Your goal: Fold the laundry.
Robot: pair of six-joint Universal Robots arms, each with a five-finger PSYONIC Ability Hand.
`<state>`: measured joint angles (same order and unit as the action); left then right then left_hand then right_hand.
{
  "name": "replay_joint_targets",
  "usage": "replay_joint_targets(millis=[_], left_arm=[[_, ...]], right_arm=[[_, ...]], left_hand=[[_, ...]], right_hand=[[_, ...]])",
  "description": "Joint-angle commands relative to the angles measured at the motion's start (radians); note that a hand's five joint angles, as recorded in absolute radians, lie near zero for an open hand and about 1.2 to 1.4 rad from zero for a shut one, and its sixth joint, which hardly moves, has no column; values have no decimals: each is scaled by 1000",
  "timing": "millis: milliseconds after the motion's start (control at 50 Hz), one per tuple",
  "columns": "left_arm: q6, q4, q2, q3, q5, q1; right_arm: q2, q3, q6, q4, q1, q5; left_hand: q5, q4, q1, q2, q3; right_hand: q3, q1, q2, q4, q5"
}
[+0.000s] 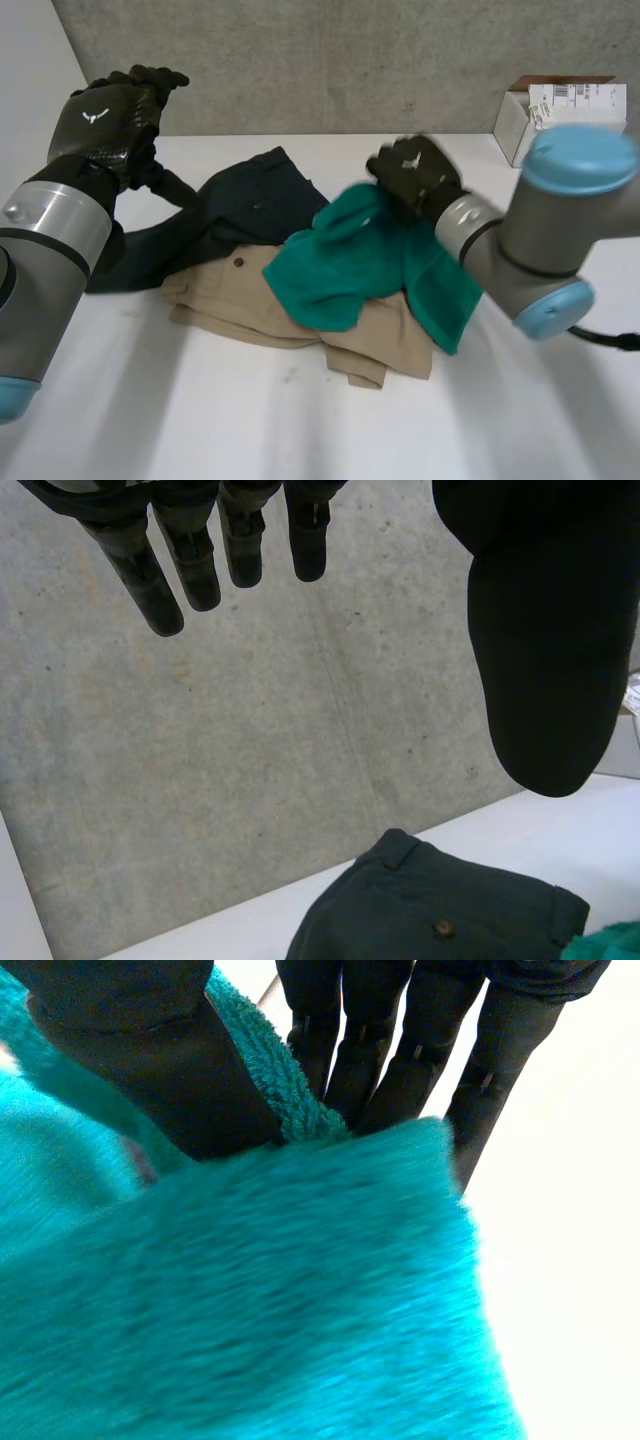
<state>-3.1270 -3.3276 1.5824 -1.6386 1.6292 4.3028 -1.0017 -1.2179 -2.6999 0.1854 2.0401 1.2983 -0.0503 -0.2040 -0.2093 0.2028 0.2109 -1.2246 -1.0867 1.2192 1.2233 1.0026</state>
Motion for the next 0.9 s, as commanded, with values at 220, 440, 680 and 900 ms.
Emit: replay_joint_targets(millis=[220,440,680,900], left_arm=[[-39,5,140,-17,-228,-53],[-271,7,349,37,-324,-207],[-441,3,656,223,-244,-290],[-530,-1,769,315,-201,-293]], right_arm=[[-386,-265,336,-37,-316,173],[-489,-391,361,112,-460,199],[-480,-488,353,123,-452,187],[-456,-508,353,123,-442,159]], left_hand=[[38,17,22,-16,-24],[29,8,13,-7,-15],[-12,-33,-28,34,26],[-497,-518,-513,519,511]], right_hand=[[-172,-310,177,173,219],[-172,-310,177,173,219],[-172,-310,177,173,219],[-172,-310,177,173,219]])
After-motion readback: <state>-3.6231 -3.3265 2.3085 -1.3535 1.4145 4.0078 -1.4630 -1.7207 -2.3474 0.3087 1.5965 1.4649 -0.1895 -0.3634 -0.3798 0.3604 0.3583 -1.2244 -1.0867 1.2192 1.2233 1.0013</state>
